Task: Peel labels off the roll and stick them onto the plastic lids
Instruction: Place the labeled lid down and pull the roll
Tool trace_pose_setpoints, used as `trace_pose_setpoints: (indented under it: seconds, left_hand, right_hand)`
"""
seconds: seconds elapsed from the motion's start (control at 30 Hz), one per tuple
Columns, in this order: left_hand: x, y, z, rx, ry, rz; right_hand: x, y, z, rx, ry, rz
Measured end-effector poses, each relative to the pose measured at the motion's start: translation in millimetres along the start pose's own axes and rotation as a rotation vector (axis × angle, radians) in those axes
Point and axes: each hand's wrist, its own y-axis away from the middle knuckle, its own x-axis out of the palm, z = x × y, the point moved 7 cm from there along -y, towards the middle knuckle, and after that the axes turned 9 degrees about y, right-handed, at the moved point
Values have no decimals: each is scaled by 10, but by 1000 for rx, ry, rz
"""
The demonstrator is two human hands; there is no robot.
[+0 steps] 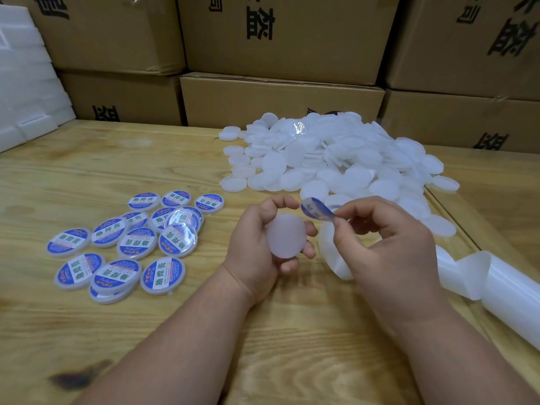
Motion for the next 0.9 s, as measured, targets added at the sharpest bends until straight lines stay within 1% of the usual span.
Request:
trace_pose_setpoints:
  seconds: [0.1, 0.2, 0.23, 0.3, 0.37, 0.47, 0.63, 0.9]
  left_hand:
    - [-13, -12, 0, 19, 8, -36]
    - [17, -40, 10, 7, 72, -48]
    - [23, -46, 12, 6, 108, -47]
    - [36, -43, 19, 0, 183, -29]
    - [70, -28, 29, -23, 237, 15]
    - [122, -11, 39, -49, 263, 72]
    - [155, -10, 57, -42, 253, 126]
    - [177, -21, 64, -43, 252, 138]
  right_hand:
    - [-12, -4, -72, 122, -104, 0]
    - [5, -26, -150, 281, -311, 11]
    - [31, -31, -176, 340, -390, 40]
    - [131, -23, -221, 458, -512, 156]
    - [217, 6, -242, 521, -514, 254]
    - [268, 50, -232, 515, -416, 307]
    - [244, 55, -230, 525, -372, 268]
    - [212, 42, -224, 513, -372, 224]
